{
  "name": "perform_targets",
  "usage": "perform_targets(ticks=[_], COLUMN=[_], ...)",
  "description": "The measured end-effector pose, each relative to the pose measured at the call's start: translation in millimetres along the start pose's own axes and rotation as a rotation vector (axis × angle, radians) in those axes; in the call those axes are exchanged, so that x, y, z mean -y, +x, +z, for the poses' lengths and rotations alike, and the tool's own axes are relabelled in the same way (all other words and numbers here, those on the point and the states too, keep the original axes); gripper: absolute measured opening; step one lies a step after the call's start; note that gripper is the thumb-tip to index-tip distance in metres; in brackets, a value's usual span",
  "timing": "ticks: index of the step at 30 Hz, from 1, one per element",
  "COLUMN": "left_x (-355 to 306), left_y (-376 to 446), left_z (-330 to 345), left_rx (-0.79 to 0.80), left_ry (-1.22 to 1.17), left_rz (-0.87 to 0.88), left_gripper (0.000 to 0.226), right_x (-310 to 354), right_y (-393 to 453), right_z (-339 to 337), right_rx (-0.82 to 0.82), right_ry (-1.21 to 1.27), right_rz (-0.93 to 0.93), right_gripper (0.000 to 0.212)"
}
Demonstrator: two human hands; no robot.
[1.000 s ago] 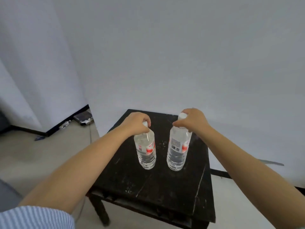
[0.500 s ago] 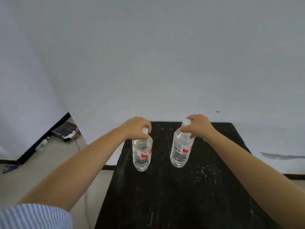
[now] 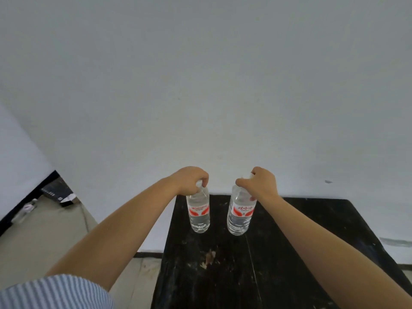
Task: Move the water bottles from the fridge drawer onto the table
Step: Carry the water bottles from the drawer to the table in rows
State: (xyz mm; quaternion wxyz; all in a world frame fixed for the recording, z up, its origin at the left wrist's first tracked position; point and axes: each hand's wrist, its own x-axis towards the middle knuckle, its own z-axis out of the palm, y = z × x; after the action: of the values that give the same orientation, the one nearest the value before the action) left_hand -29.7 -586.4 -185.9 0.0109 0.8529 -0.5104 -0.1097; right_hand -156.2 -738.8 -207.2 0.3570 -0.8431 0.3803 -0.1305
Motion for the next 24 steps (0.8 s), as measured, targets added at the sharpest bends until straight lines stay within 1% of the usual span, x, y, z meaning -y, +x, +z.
perform_targets(ticks=[5, 10, 13, 15, 18, 21, 23, 24], left_x=[41.2, 69.9, 83.5, 88.2, 90.0, 87.8, 83.8, 81.3], left_y=[62.7, 113.3, 131.3, 136.8, 136.3, 132.0, 130.4, 129.0], left_z=[19.3, 26.1, 24.6, 26.7, 34.7, 45.3, 46.9, 46.2], left_rx=[0.009, -0.033, -0.049, -0.09, -0.226, -0.34, -0.361, -0.342], left_ry=[-0.033, -0.015, -0.075, -0.152, -0.309, -0.365, -0.345, -0.316], left_rz=[0.062, 0.113, 0.126, 0.141, 0.097, 0.024, -0.012, -0.021], left_gripper=[0.017, 0.015, 0.013, 0.011, 0.02, 0.03, 0.034, 0.036], right_x=[0.2, 15.1, 17.1, 19.1, 17.2, 11.2, 13.0, 15.6], right_y=[68.5, 119.3, 136.0, 142.4, 144.2, 141.5, 140.6, 140.3], right_z=[51.6, 88.2, 100.9, 104.9, 107.0, 107.7, 104.6, 102.0], right_rx=[0.004, -0.006, 0.032, 0.048, 0.055, 0.117, 0.172, 0.198], right_ry=[0.119, 0.058, 0.101, 0.123, 0.05, -0.001, -0.038, -0.051], right_rz=[0.039, -0.015, -0.006, -0.03, -0.105, -0.174, -0.179, -0.169], right_gripper=[0.03, 0.035, 0.034, 0.031, 0.029, 0.038, 0.039, 0.039])
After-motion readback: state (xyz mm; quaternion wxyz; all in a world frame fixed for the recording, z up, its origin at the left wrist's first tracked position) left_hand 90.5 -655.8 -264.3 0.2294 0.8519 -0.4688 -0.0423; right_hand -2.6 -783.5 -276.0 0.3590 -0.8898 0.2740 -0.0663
